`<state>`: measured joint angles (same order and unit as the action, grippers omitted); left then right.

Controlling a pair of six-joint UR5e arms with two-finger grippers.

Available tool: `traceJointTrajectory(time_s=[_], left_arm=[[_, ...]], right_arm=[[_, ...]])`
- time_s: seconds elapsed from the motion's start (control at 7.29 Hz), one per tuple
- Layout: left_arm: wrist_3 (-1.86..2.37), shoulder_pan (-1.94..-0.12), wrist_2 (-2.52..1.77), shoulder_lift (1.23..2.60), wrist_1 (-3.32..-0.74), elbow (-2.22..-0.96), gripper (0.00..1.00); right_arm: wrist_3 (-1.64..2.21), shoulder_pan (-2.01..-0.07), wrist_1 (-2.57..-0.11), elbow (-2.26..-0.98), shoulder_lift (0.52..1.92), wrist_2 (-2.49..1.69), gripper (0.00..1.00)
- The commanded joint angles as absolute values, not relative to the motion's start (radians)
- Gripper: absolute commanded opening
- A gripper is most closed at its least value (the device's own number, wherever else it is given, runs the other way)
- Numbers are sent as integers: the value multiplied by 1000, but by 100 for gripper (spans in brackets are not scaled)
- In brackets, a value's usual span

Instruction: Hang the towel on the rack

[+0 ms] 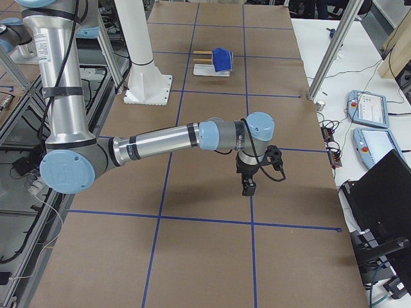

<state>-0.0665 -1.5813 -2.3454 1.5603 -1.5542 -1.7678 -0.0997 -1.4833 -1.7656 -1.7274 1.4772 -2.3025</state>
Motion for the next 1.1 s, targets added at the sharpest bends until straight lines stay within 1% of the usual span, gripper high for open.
traceJointTrajectory(time_s=[0.0,0.41,0.69,0.96], left_arm=[[-63,-1582,-2345,1560,-1555,-1769,98],[-77,-1582,-2345,1562,-1575,-1793,98],[-74,-1582,-2338,1536,-1664,-1770,98],[-63,-1582,-2338,1537,-1666,-1772,98]], right_arm=[[-100,-1483,-1766,-1727,1477,-2303,100],[-98,-1483,-1766,-1730,1477,-2303,100],[-98,-1483,-1766,-1730,1477,-2303,100],[-98,-1483,-1766,-1729,1477,-2303,100]])
